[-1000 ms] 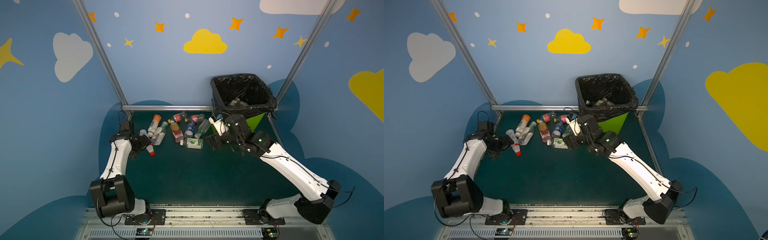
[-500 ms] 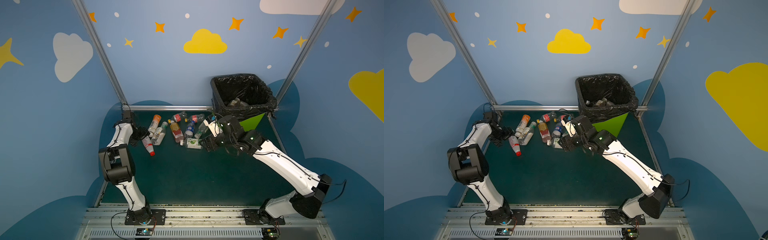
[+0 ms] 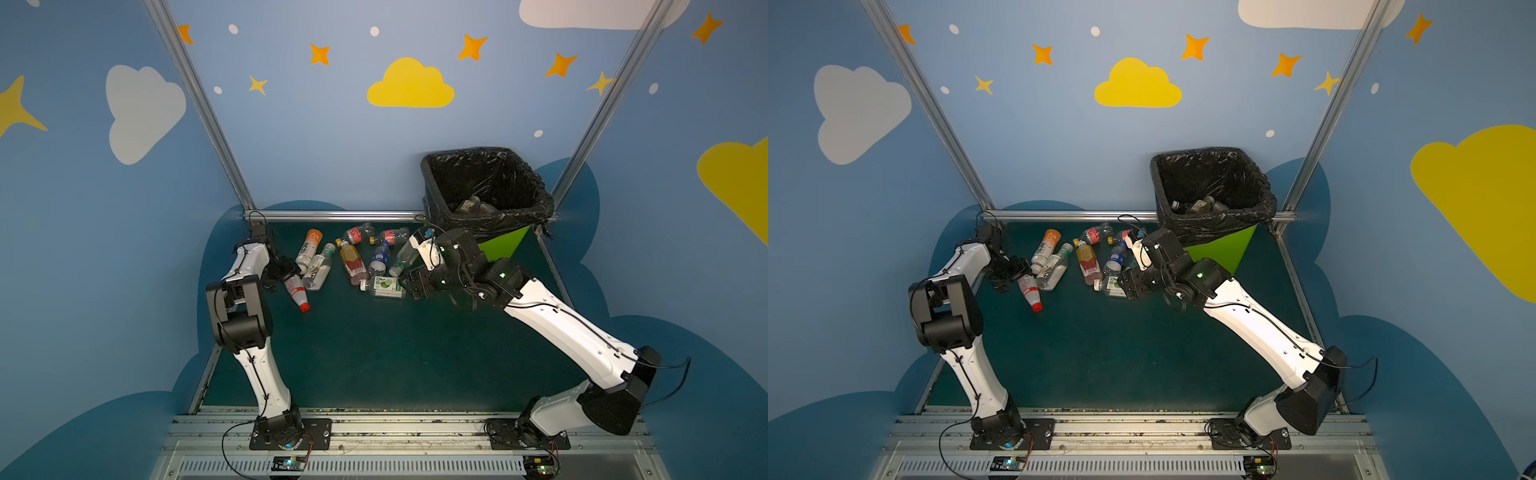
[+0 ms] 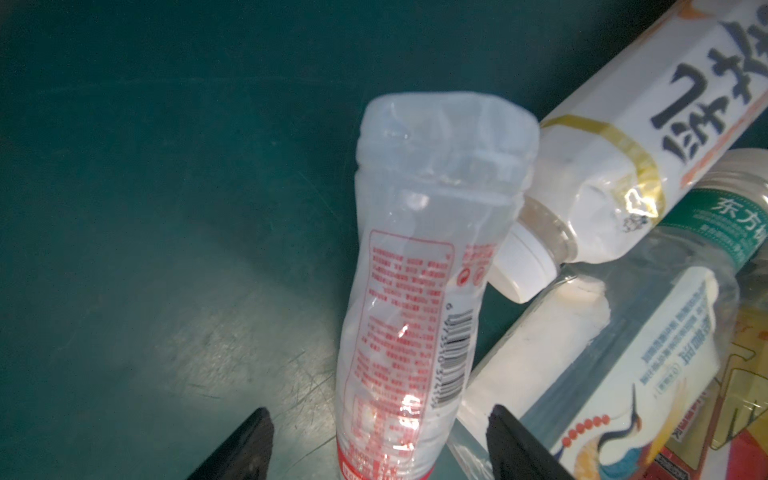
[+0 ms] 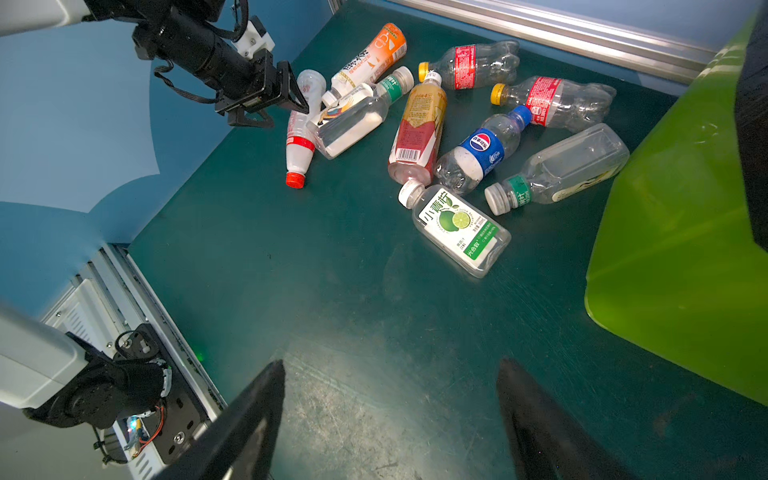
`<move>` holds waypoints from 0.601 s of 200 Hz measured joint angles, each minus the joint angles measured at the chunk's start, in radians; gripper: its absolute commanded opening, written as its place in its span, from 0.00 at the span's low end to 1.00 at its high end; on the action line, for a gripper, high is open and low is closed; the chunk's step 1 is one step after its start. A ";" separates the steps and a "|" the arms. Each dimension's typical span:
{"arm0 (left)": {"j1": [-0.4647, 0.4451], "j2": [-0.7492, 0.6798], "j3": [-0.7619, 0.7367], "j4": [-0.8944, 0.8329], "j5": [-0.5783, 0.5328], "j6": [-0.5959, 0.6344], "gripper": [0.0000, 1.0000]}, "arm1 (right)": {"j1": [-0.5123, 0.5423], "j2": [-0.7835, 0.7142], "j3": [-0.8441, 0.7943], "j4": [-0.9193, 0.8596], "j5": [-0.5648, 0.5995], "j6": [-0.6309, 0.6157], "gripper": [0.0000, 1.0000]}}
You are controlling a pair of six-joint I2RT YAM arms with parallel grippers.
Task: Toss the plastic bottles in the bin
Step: 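Grasp the tall white red-cap bottle with left gripper while right arm returns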
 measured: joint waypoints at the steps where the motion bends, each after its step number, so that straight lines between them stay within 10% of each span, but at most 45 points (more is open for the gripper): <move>1: 0.000 0.001 0.001 0.000 0.000 0.000 0.78 | 0.000 0.000 0.000 0.000 0.000 0.000 0.81; 88: 0.000 0.128 0.085 0.005 0.005 0.017 0.63 | 0.010 0.009 0.010 -0.020 0.019 0.027 0.80; 103: 0.000 0.136 0.087 0.006 0.006 0.020 0.50 | 0.011 0.009 0.010 -0.022 0.025 0.032 0.81; 120: 0.000 0.137 0.087 0.008 0.013 0.018 0.10 | 0.011 0.011 0.011 -0.025 0.032 0.038 0.81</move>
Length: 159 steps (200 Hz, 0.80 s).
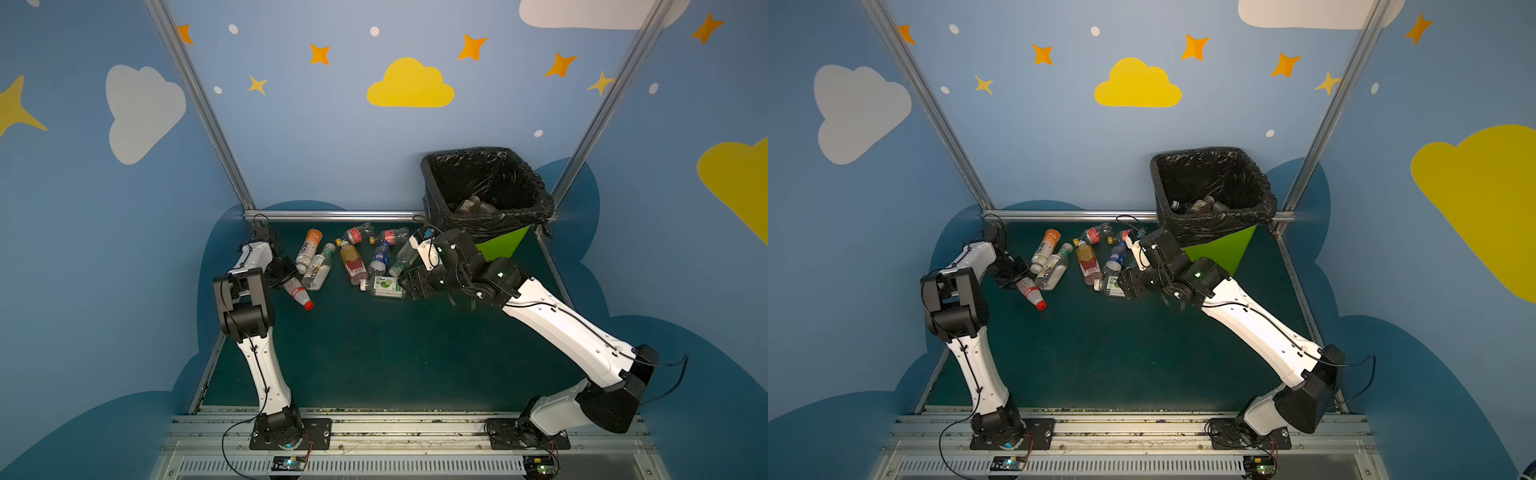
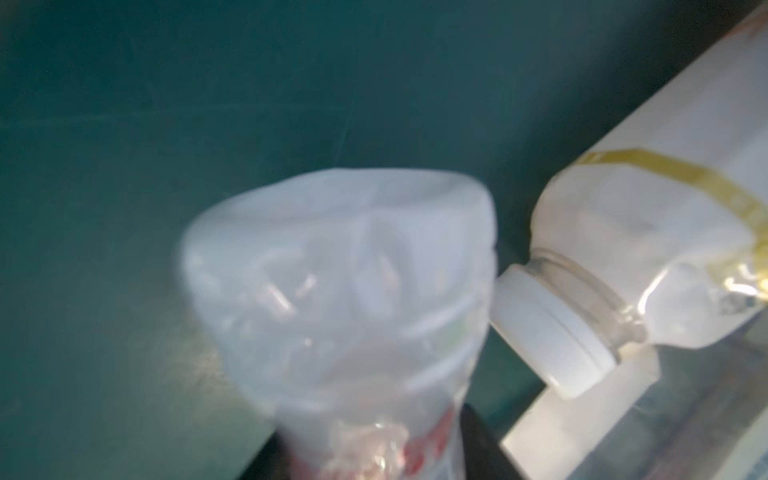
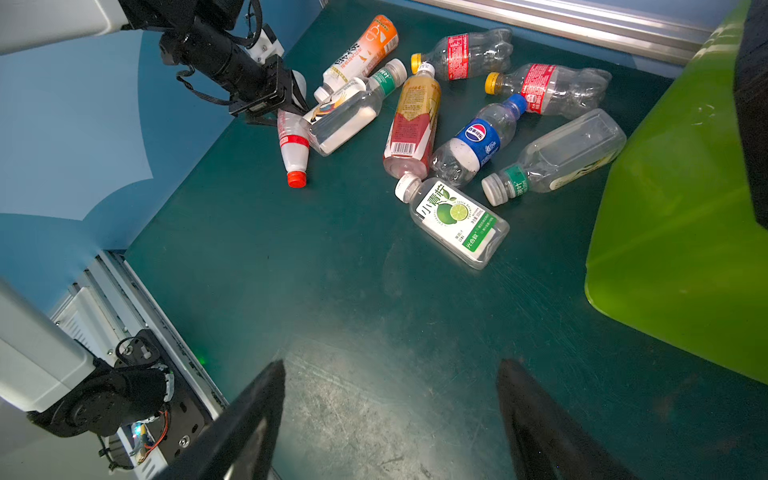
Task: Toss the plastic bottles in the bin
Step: 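Grasp the tall white red-cap bottle with left gripper while right arm returns, then lift the white red-cap bottle over the bin and open the left gripper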
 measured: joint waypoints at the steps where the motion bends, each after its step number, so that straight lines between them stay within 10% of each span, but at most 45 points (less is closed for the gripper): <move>1: 0.000 0.000 0.000 0.000 0.000 0.001 0.09 | 0.000 0.000 0.000 0.000 0.001 0.000 0.81; 70: 0.005 -0.069 -0.056 0.008 0.016 0.008 0.23 | 0.013 0.028 0.045 -0.007 0.019 0.023 0.81; 159: 0.103 -0.501 -0.011 -0.025 0.256 -0.019 0.26 | 0.013 -0.099 -0.133 0.012 0.217 0.170 0.79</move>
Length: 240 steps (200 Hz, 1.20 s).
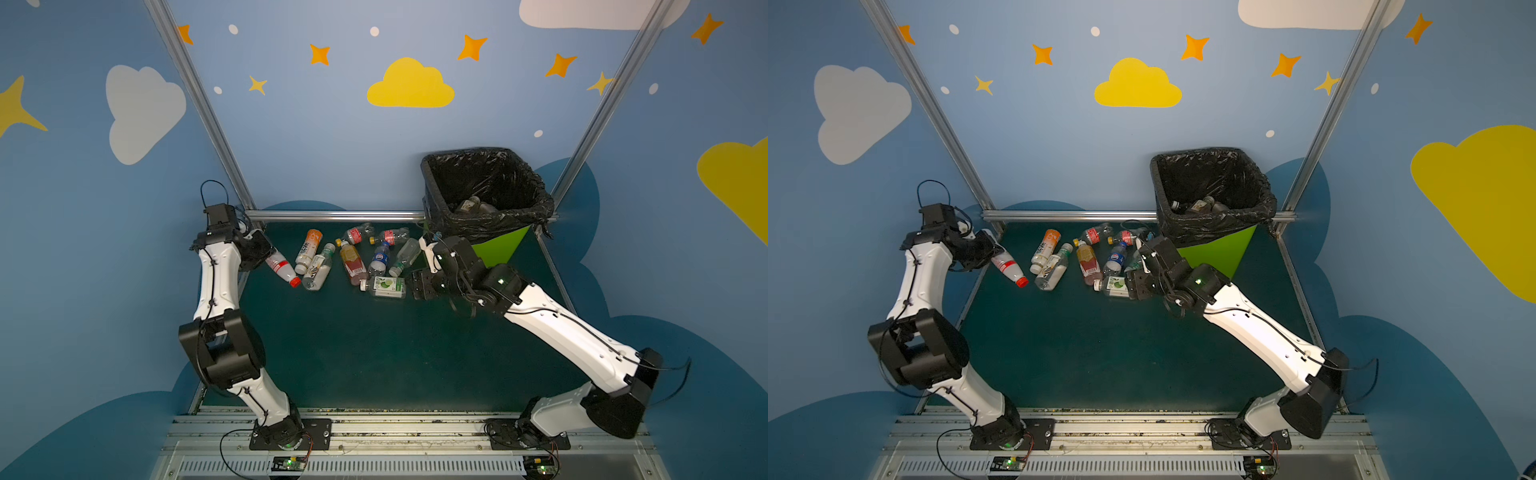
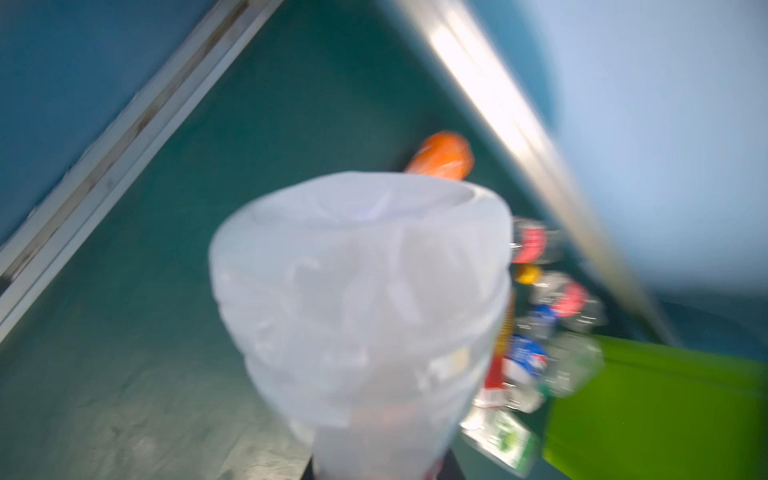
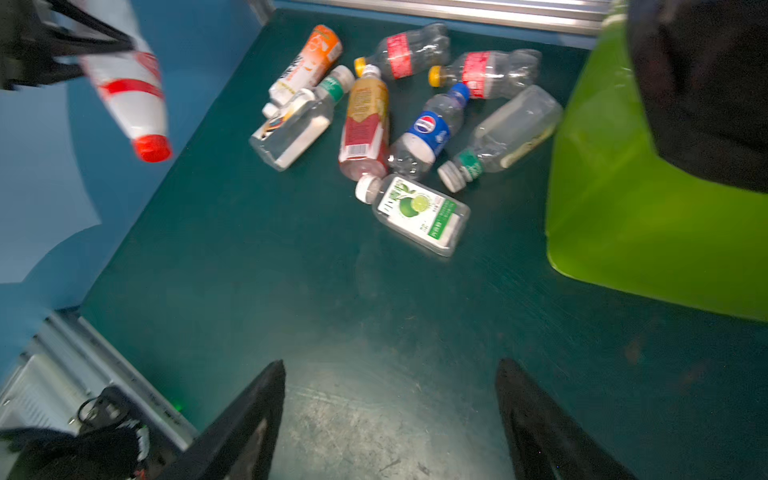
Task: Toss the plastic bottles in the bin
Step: 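Lift the white red-cap bottle over the bin and open the left gripper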
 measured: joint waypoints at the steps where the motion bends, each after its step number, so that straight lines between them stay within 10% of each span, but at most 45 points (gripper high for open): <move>1: 0.000 -0.004 0.001 0.002 0.003 -0.002 0.26 | -0.001 -0.009 -0.009 0.000 0.008 0.007 0.79; 41: -0.073 -0.201 0.030 0.175 0.093 -0.136 0.25 | -0.064 -0.266 -0.257 -0.005 0.144 0.131 0.78; 86: -0.343 -0.390 -0.131 0.650 -0.057 -0.259 0.27 | -0.169 -0.319 -0.301 0.002 0.132 0.097 0.79; 133: -0.704 -0.014 0.298 0.939 -0.052 -0.230 0.29 | -0.226 -0.252 -0.242 0.030 0.031 -0.043 0.79; 151: -0.813 0.301 0.686 0.871 0.010 -0.186 0.99 | -0.246 -0.234 -0.238 0.037 -0.017 -0.082 0.80; 176: -0.888 0.733 1.211 0.678 0.063 -0.181 1.00 | -0.277 -0.226 -0.238 0.036 -0.071 -0.111 0.80; 207: -0.870 0.785 1.197 0.468 0.050 -0.150 1.00 | -0.310 -0.234 -0.238 0.036 -0.129 -0.127 0.80; 240: -0.842 0.520 1.002 0.361 -0.040 -0.067 1.00 | -0.321 -0.235 -0.238 0.036 -0.171 -0.147 0.80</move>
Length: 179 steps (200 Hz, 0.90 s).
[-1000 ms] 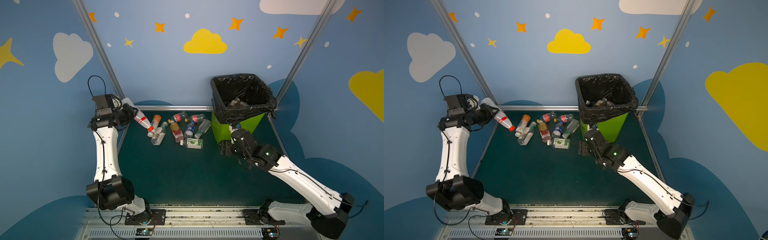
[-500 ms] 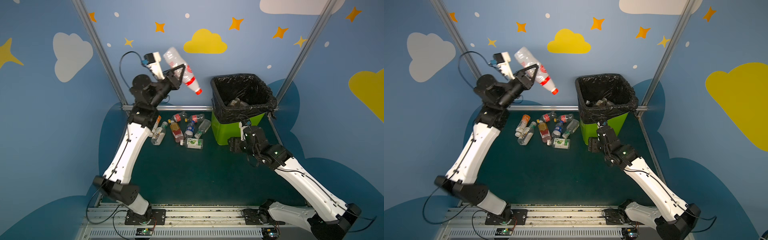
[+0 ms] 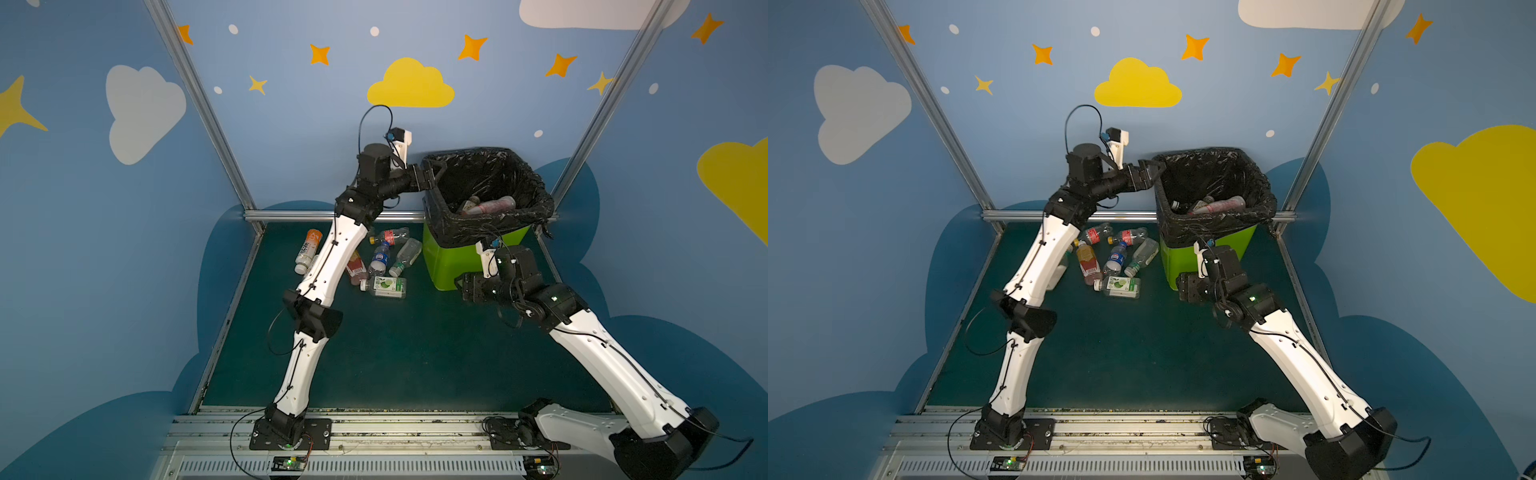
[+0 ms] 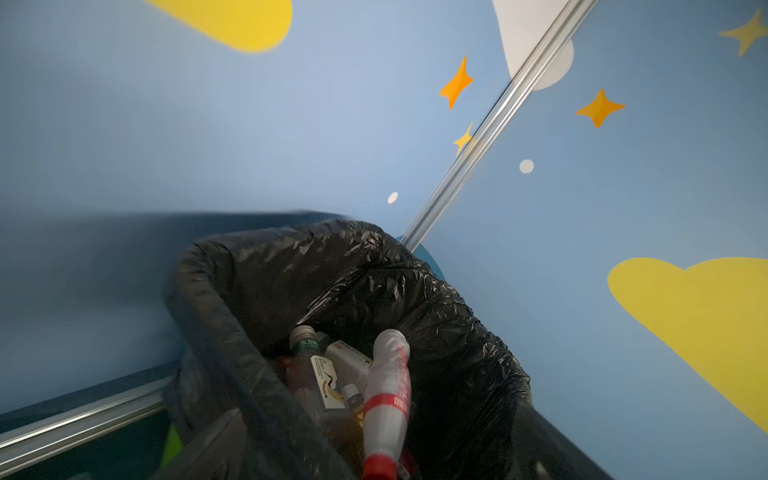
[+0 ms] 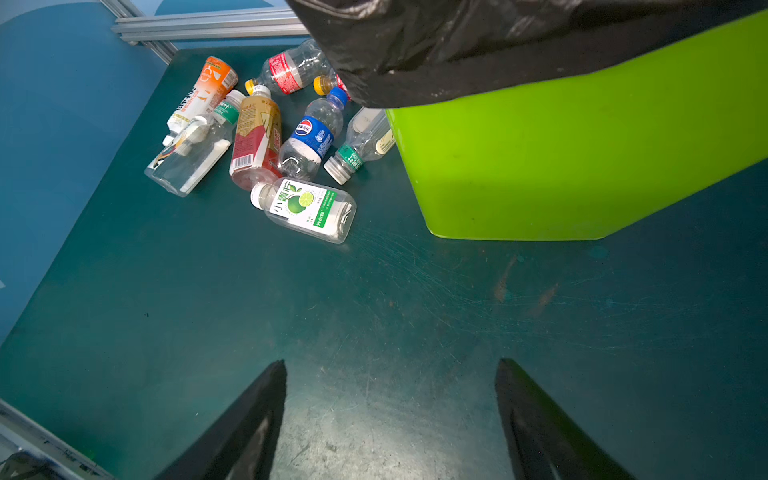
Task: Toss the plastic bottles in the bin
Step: 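Lift the white red-cap bottle over the bin and open the left gripper, then reach right gripper toward the clear lime-label bottle while left arm returns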
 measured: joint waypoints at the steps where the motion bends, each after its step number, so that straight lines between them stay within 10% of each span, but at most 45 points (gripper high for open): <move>1: 0.000 -0.008 -0.005 -0.002 -0.003 0.001 1.00 | 0.000 0.000 0.000 0.000 -0.003 -0.002 0.80; 53: 0.050 -0.477 -0.396 -0.077 -0.187 0.039 1.00 | 0.002 0.051 0.021 -0.003 -0.113 -0.018 0.80; 127: 0.194 -0.815 -1.340 -0.206 -0.315 -0.142 1.00 | 0.119 0.296 0.162 -0.020 -0.338 -0.167 0.80; 179: 0.272 -1.025 -1.550 -0.223 -0.338 -0.274 1.00 | 0.195 0.532 0.409 -0.066 -0.333 -0.227 0.82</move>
